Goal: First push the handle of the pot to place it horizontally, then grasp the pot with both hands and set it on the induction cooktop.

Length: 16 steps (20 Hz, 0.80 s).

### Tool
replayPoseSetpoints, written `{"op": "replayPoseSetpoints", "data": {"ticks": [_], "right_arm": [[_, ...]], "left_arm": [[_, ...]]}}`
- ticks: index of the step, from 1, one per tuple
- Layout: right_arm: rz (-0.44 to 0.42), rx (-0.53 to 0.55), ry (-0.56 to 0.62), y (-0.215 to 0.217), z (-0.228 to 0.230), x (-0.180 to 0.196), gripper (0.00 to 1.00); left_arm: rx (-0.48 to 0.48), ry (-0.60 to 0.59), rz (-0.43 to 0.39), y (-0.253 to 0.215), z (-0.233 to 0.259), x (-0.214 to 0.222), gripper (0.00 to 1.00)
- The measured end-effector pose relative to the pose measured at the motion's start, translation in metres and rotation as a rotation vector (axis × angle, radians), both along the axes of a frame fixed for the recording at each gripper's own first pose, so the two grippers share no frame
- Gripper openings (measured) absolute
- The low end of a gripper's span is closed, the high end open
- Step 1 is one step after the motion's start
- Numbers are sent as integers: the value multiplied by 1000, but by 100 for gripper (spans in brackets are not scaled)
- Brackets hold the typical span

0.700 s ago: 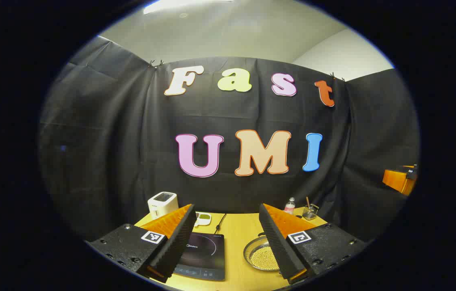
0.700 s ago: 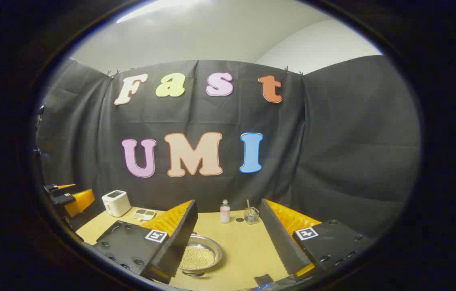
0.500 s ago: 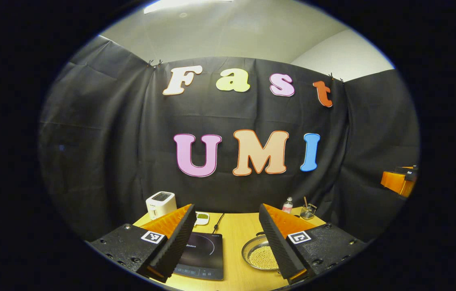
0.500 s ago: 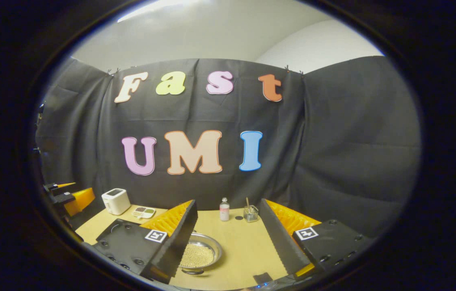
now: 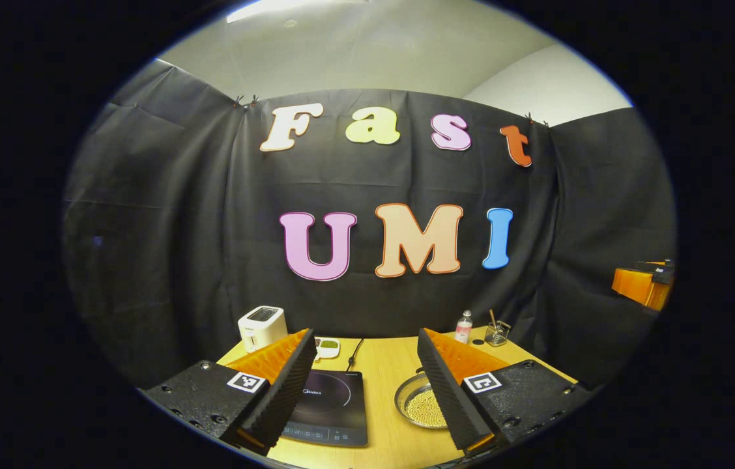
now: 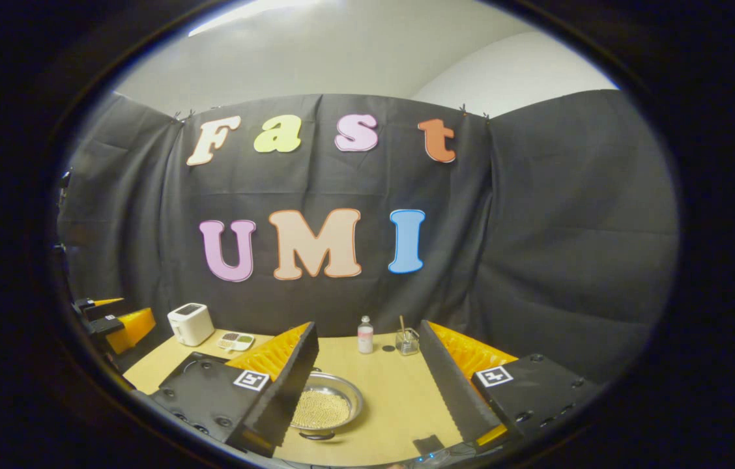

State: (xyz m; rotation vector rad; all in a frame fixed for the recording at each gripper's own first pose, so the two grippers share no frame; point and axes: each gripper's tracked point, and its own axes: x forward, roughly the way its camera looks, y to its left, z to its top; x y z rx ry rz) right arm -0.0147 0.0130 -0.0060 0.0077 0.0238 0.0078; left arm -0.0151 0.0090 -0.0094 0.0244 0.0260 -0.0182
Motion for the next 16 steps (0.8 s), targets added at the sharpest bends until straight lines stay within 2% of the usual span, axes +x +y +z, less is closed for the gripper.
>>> {"op": "replayPoseSetpoints", "data": {"ticks": [1,4,5,11,13,14,16], "right_arm": [[2,0,3,2,-2,-1,99],[3,-4,25,4,-12,-3,99],[5,-6,31,6,-16,-4,93],[74,20,137,32,-63,-3,93],[107,32,174,47,-76,0,67],[124,37,188,54,-80,1,76],[145,42,193,65,-86,4,59]], "left_arm": [[0,3,2,2,-1,0,95],[-2,8,12,10,-6,-4,95],[-1,7,23,15,-5,-7,92],[19,29,125,57,-16,-33,95],[23,33,154,69,-19,-39,95],[24,35,165,74,-20,-42,95],[29,42,186,83,-23,-47,95]]}}
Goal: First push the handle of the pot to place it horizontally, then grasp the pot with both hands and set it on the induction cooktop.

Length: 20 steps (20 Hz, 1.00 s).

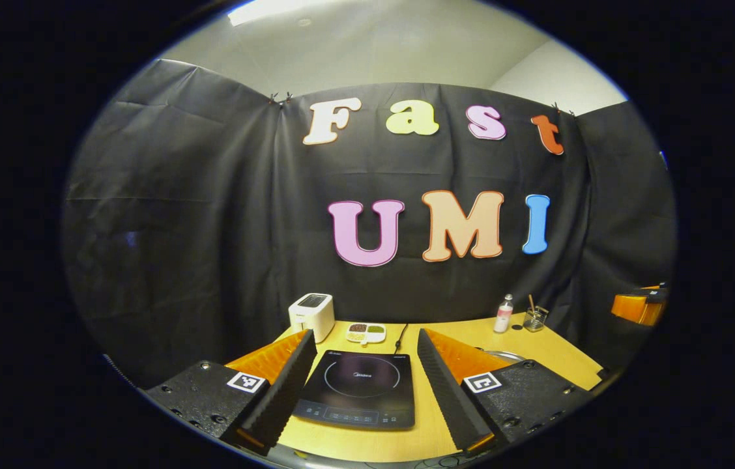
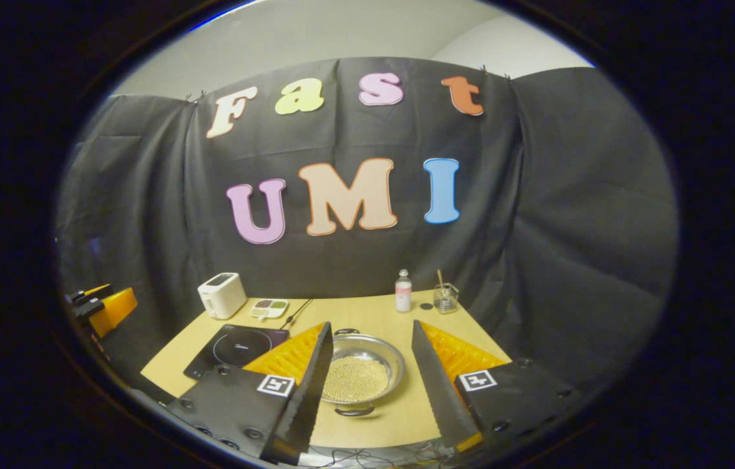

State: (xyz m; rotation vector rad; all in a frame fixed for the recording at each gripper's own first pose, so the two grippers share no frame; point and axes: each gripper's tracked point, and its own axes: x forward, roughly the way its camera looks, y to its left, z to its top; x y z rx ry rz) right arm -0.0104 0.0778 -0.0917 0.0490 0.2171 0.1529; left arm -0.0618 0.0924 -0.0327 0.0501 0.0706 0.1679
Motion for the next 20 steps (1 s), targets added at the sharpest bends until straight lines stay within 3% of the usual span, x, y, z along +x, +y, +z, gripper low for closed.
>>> {"op": "replayPoseSetpoints", "data": {"ticks": [1,4,5,6,7,9,14,20], "right_arm": [[8,6,5,8,-3,2,53],[55,2,43,29,-13,2,30],[62,-6,50,36,-16,3,29],[50,-5,51,33,-22,10,39],[63,15,66,43,-19,6,0],[89,31,79,58,-25,9,11],[128,-5,123,74,-48,18,11],[156,35,281,90,-94,14,11]], "left_arm": [[3,3,8,4,-1,-2,91],[7,2,29,14,-2,-5,95],[3,-1,32,16,-2,-5,95],[-1,-2,34,18,-3,-6,95],[-1,-2,36,19,-4,-7,95],[6,-6,44,24,-4,-6,94],[-6,3,51,32,-10,-9,92],[-1,21,65,44,-16,-3,95]]}}
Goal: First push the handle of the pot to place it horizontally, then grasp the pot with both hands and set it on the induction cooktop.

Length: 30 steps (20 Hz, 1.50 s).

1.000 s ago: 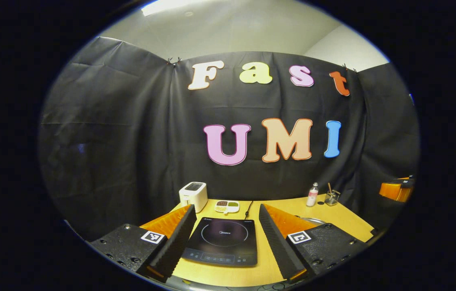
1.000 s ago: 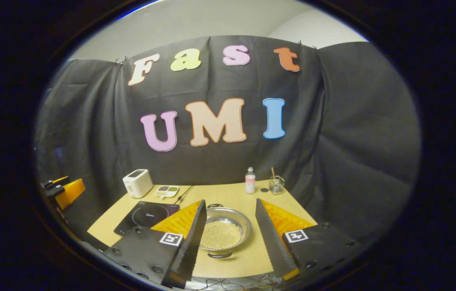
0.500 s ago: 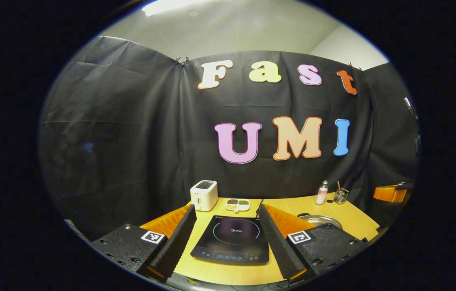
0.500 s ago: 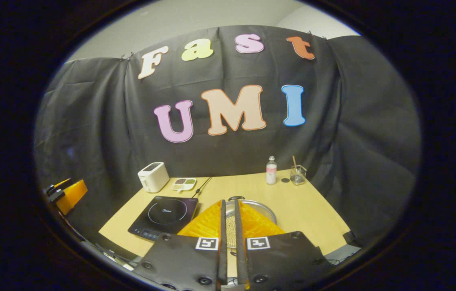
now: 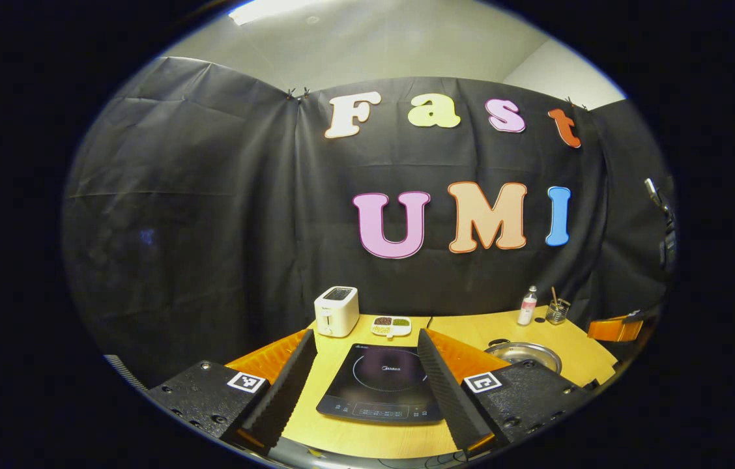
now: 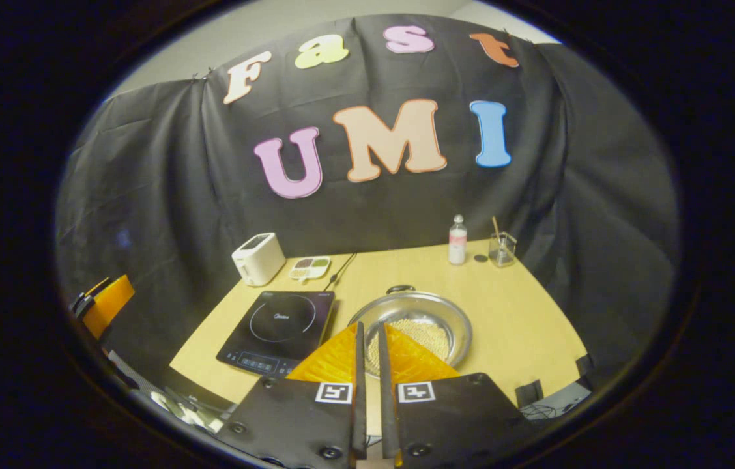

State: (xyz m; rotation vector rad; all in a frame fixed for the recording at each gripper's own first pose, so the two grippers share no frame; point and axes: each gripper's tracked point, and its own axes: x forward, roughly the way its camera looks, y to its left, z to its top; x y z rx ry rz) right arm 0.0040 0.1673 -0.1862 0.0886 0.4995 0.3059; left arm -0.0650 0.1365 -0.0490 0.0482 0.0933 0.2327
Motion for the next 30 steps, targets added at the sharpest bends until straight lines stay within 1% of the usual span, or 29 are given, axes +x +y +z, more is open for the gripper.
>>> {"op": "replayPoseSetpoints", "data": {"ticks": [4,5,6,7,8,9,10,11,12,13,14,15,17,18,19,20,21,23,24,27,28,29,30], "right_arm": [[28,-20,127,8,-41,-6,11],[33,-23,163,9,-52,-9,7],[38,-22,200,11,-62,-12,11],[41,-19,238,13,-71,-14,11],[42,-17,277,13,-83,-16,11],[42,-13,316,12,-94,-19,2],[50,-10,355,13,-104,-21,2],[56,-18,394,12,-115,-24,0],[65,-28,433,10,-124,-26,0],[71,-36,468,10,-134,-28,0],[79,-37,501,10,-142,-28,0],[87,-31,536,11,-150,-29,0],[105,-14,606,13,-167,-31,0],[114,-6,648,15,-175,-30,7],[120,7,687,16,-185,-30,7],[124,21,725,17,-193,-29,7],[117,29,767,14,-199,-29,7],[103,49,836,12,-214,-24,7],[100,54,858,11,-219,-19,7],[114,42,899,9,-231,-8,7],[119,36,915,7,-235,-5,7],[119,32,931,6,-237,-3,7],[118,37,944,4,-238,1,7]], "left_arm": [[-15,23,-8,1,-9,5,95],[-20,31,-13,0,-12,7,95],[-28,40,-18,0,-15,9,95],[-39,43,-20,0,-18,13,92],[-53,46,-21,0,-20,16,92],[-69,50,-18,1,-23,19,92],[-86,57,-12,3,-27,23,92],[-102,65,-3,4,-30,26,92],[-112,72,7,6,-33,29,95],[-116,76,14,7,-35,33,92],[-115,83,20,8,-37,36,95],[-110,93,30,10,-39,39,90],[-108,105,56,13,-42,44,99],[-114,107,70,13,-42,47,95],[-120,110,83,13,-42,49,99],[-123,112,94,11,-43,51,95],[-121,113,106,11,-43,54,99],[-107,124,126,12,-43,57,99],[-97,131,134,10,-43,61,95],[-63,142,145,2,-41,81,95],[-54,142,146,-2,-39,86,91],[-51,145,145,-5,-39,92,95],[-53,150,140,-9,-39,99,95]]}}
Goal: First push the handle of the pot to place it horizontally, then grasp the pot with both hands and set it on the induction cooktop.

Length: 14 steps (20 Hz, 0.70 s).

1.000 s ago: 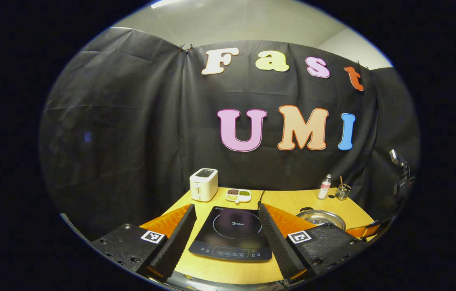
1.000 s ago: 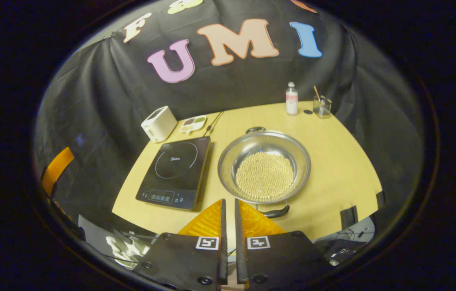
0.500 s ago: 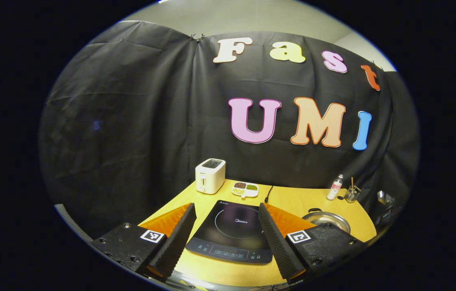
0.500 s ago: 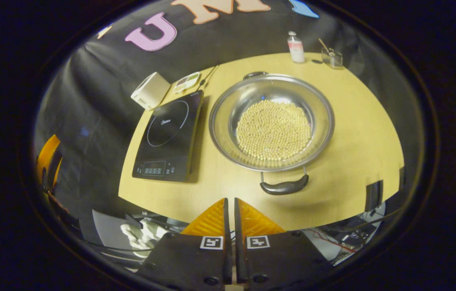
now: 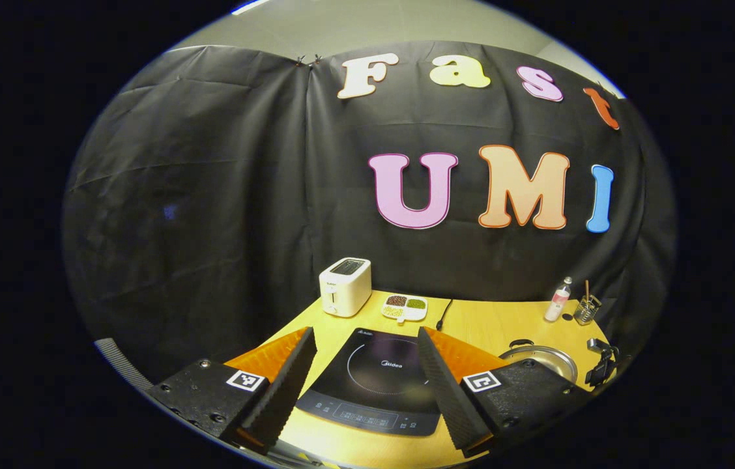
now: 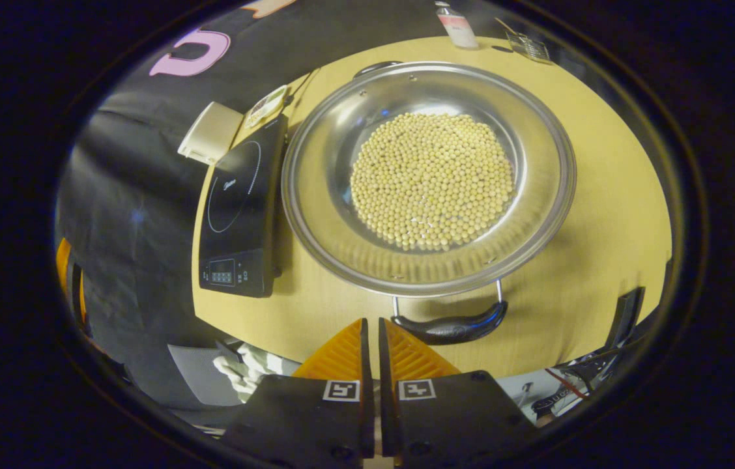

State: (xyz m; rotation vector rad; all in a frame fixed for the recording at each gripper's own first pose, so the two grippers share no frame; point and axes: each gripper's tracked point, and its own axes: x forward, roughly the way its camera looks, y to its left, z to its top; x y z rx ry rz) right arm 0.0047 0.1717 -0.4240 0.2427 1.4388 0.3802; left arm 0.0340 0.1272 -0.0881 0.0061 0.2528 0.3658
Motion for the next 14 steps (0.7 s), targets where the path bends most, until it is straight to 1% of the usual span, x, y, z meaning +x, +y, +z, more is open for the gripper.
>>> {"op": "replayPoseSetpoints", "data": {"ticks": [1,2,3,4,5,6,7,8,9,10,14], "right_arm": [[1,9,6,1,0,2,0],[9,16,9,0,0,4,0],[21,18,12,-1,0,3,0],[34,14,13,-3,-1,5,4],[41,11,16,-8,-2,5,4],[46,9,21,-12,-2,6,3],[49,5,26,-14,-1,6,0],[53,-1,30,-19,-2,9,3],[58,-10,31,-22,-2,12,3],[63,-23,30,-28,-4,16,3],[65,-92,28,-55,-11,29,2]], "left_arm": [[-4,2,-6,-5,0,5,91],[-7,3,-9,-10,1,11,95],[-8,3,-16,-14,1,18,91],[-7,4,-20,-18,2,23,91],[-5,4,-25,-23,2,28,91],[-4,5,-32,-27,2,32,95],[-4,8,-39,-32,1,36,95],[-4,13,-47,-36,0,42,91],[-6,19,-54,-41,-1,47,91],[-10,18,-63,-45,-1,53,95],[-20,11,-94,-64,-5,71,95]]}}
